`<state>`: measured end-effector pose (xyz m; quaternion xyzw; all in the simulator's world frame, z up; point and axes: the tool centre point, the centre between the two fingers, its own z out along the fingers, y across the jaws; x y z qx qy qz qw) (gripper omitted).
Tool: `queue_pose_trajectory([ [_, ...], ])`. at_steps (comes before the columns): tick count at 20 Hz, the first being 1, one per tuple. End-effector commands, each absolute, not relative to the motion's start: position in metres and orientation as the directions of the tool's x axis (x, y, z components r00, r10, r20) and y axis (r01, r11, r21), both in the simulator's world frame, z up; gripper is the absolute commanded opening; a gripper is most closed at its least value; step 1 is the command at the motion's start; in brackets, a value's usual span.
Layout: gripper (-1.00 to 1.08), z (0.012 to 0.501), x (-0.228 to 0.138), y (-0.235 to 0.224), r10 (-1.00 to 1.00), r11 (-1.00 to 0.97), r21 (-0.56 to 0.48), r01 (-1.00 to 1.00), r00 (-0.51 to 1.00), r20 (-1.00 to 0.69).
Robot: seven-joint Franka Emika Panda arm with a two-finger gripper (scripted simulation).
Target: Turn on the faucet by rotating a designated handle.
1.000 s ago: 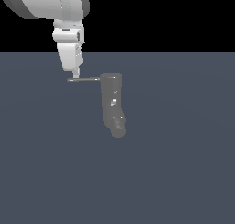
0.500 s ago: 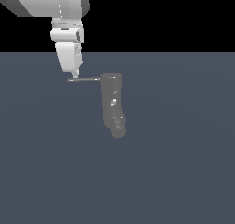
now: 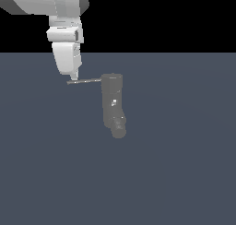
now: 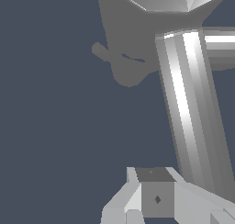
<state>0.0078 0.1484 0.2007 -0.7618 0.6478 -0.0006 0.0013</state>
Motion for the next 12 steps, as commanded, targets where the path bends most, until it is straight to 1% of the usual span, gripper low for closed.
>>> queue_pose_trajectory([
  [1, -1.0, 0.201, -0.001, 0.146, -0.987, -0.159, 0.001, -0.987, 0.159, 0.001],
  [12, -1.0, 0.201, -0.032, 0.139, -0.987, -0.159, 0.0, -0.987, 0.159, 0.001],
])
